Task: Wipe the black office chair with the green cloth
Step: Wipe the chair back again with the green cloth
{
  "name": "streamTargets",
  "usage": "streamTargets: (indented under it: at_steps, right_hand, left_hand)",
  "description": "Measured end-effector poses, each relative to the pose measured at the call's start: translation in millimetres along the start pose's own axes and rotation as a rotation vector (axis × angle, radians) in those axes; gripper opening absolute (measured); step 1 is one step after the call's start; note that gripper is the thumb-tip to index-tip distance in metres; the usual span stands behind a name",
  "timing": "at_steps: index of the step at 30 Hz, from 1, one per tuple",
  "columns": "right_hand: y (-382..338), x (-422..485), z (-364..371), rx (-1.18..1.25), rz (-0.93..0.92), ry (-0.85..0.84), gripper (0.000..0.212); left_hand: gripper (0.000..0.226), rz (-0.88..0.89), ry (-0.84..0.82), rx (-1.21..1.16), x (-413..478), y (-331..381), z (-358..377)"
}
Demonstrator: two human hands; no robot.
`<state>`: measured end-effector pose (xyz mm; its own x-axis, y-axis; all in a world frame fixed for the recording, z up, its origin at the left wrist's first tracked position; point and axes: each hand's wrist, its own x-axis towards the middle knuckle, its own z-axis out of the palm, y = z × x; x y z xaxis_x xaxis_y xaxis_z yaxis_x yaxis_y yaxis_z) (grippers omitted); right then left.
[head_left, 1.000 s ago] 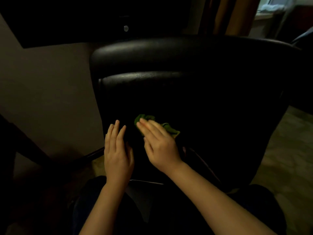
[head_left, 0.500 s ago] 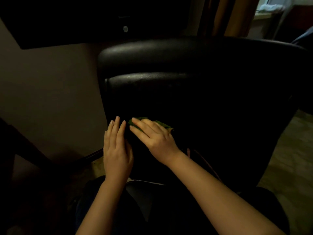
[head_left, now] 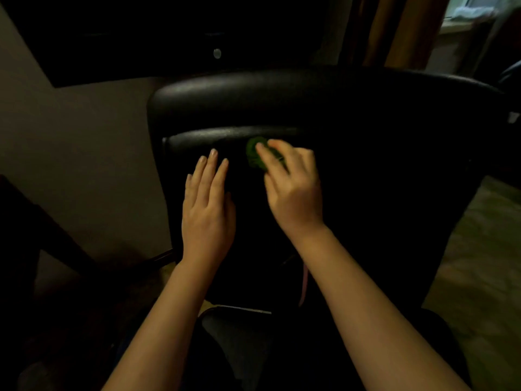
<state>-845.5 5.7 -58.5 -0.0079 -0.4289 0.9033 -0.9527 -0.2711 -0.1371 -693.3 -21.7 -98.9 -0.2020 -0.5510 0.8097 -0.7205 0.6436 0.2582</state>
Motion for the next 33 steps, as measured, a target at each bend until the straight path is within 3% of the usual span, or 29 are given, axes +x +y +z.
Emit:
streamTargets:
  at_steps: [8,15,23,33]
  right_hand:
    - [64,12,-44,-0.093,0.160,0.189,0.030]
    - [96,10,-49,0.035,0.263,0.230,0.028]
    - [67,-17,-12,0.414,0.145,0.138,0.035]
    - [17,-47,24,0.537,-0.085,0.048,0.042]
  left_hand:
    - [0.047,-0.032,0.012,0.040,7,15,-9]
    - [0.047,-0.136,0.052,0.139,-16,9,-26]
    - [0.048,-0.239,0.086,0.266,-68,-1,-46]
    - [0.047,-0.309,0.157,0.361,-138,-6,-61]
